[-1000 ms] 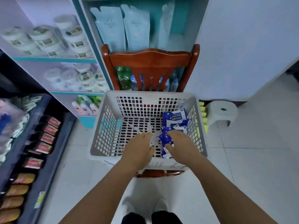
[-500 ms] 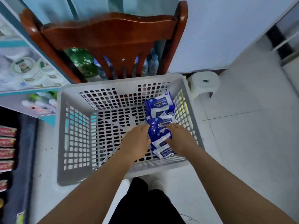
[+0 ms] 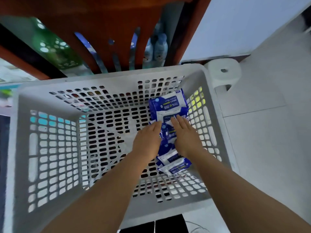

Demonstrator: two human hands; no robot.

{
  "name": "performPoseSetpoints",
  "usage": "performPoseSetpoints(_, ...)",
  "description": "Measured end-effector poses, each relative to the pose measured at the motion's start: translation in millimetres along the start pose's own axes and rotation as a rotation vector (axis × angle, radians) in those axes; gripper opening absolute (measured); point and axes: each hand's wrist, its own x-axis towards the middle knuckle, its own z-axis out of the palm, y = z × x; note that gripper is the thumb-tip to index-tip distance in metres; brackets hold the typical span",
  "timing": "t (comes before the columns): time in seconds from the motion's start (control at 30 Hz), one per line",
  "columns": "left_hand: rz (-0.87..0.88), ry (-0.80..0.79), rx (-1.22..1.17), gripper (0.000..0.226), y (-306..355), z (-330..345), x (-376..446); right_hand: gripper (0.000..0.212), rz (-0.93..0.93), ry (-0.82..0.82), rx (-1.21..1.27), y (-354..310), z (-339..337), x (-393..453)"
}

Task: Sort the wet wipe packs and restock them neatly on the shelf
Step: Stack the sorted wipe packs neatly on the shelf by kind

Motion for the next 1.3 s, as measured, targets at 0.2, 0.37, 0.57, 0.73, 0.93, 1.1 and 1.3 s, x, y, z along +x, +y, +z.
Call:
performPoseSetpoints(0.2, -0.044, 0.046, -0.023, 0.050, 4.8, 19.2, 31.6, 0.077, -0.034, 0.097, 0.053, 6.4, 10.0, 15.3)
performPoseSetpoints(0.37, -0.148, 0.139, -0.064, 0.038, 5.3, 32.7, 36.0, 0.072, -0.043, 0.155, 0.083, 6.6, 13.3, 23.1)
performPoseSetpoints(0.57, -0.251, 0.115, -0.214, 0.019, -21.2, 29.7, 26.5, 0.070, -0.077, 0.155, 0.021, 9.0, 13.6, 36.0)
performPoseSetpoints(0.73, -0.416, -0.008, -0.236, 0.017, -56.1, 17.9, 7.8, 0.064, -0.119, 0.091, -0.126, 16.2, 15.7, 43.1)
performPoseSetpoints(0.93, -0.405, -0.110, -0.293, 0.039, -73.4, 30.8, -3.6, 0.058, -0.144, 0.123, -0.281, 10.9, 17.9, 52.3)
performPoseSetpoints(1.1, -0.371, -0.119, -0.292, 0.035, -71.8, 38.5, -8.1, 0.042, -0.166, 0.134, -0.295, 11.0, 24.0, 55.5)
performPoseSetpoints(1.3, -0.399, 0.006, -0.364, 0.025, -74.5, 12.9, -17.8, 0.028, -0.183, 0.143, -0.142, 8.7, 10.5, 49.0)
